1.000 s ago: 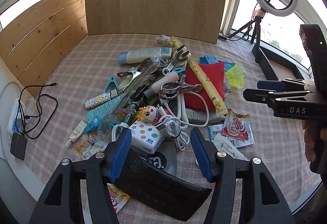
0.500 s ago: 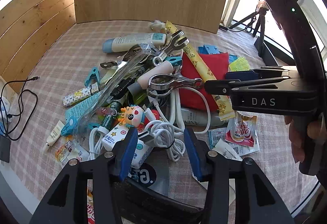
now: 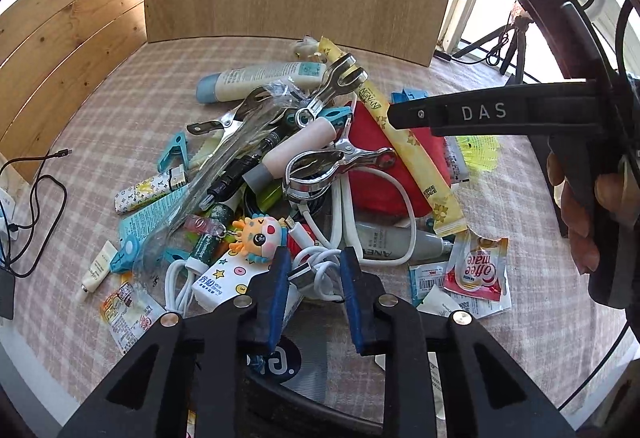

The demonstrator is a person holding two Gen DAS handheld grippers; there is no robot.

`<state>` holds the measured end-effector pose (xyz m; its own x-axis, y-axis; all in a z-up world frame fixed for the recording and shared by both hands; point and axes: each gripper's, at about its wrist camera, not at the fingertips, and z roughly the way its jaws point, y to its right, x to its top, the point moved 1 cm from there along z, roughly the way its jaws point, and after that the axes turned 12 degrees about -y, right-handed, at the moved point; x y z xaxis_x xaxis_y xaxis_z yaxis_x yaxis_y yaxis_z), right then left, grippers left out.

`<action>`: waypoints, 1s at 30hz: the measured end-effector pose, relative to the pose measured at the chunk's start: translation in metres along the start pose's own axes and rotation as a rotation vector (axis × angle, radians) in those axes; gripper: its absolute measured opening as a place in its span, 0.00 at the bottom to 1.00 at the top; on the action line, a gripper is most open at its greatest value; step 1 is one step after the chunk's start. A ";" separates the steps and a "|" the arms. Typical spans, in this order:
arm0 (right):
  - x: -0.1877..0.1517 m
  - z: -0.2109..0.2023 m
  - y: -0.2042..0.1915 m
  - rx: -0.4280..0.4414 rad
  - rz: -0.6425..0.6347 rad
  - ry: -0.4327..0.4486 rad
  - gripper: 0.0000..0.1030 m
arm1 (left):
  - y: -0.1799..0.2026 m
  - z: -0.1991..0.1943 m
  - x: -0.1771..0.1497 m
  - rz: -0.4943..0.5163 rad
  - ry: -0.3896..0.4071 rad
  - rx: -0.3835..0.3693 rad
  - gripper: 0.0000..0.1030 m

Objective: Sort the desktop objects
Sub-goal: 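Grasp the white cable with the left tool while the right tool grasps the yellow stick packet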

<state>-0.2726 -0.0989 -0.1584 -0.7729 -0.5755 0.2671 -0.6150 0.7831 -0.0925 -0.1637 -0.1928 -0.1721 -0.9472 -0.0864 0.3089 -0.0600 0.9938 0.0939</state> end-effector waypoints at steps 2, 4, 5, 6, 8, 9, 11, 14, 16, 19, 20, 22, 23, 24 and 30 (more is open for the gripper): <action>0.004 0.004 -0.006 -0.013 -0.025 -0.005 0.44 | 0.000 0.001 0.000 0.000 0.002 -0.003 0.22; 0.008 0.009 -0.011 -0.033 -0.044 -0.004 0.43 | -0.001 0.001 0.000 -0.005 0.003 -0.011 0.22; 0.008 0.012 -0.011 -0.037 -0.045 -0.007 0.37 | -0.002 0.001 0.000 -0.008 0.004 -0.015 0.21; 0.009 0.014 -0.011 -0.042 -0.045 -0.011 0.31 | -0.003 0.001 0.000 -0.011 0.005 -0.019 0.21; 0.008 0.014 -0.007 -0.010 -0.027 -0.016 0.13 | -0.004 -0.001 0.000 -0.018 0.010 -0.028 0.19; 0.007 0.013 -0.004 0.013 -0.009 -0.014 0.13 | -0.004 -0.003 0.000 -0.018 0.013 -0.030 0.19; 0.003 0.009 0.006 0.065 0.038 -0.013 0.12 | -0.004 -0.007 -0.001 -0.019 0.021 -0.034 0.16; -0.007 -0.002 0.018 0.115 0.088 0.000 0.11 | -0.004 -0.013 -0.002 -0.019 0.032 -0.041 0.14; -0.017 -0.011 0.024 0.144 0.110 0.012 0.11 | -0.004 -0.017 -0.003 -0.019 0.039 -0.046 0.14; -0.035 -0.026 0.033 0.177 0.134 0.035 0.11 | -0.003 -0.027 -0.005 -0.012 0.054 -0.047 0.13; -0.042 -0.031 0.036 0.185 0.143 0.045 0.11 | -0.002 -0.030 -0.006 -0.009 0.059 -0.047 0.13; -0.054 -0.042 0.043 0.195 0.165 0.071 0.11 | 0.001 -0.037 -0.007 -0.004 0.068 -0.051 0.13; -0.061 -0.049 0.047 0.198 0.178 0.089 0.11 | 0.003 -0.041 -0.007 -0.001 0.074 -0.054 0.13; -0.067 -0.055 0.051 0.201 0.191 0.107 0.11 | 0.005 -0.044 -0.007 0.003 0.079 -0.058 0.13; -0.101 -0.091 0.082 0.163 0.242 0.167 0.11 | 0.036 -0.064 0.005 0.073 0.115 -0.066 0.13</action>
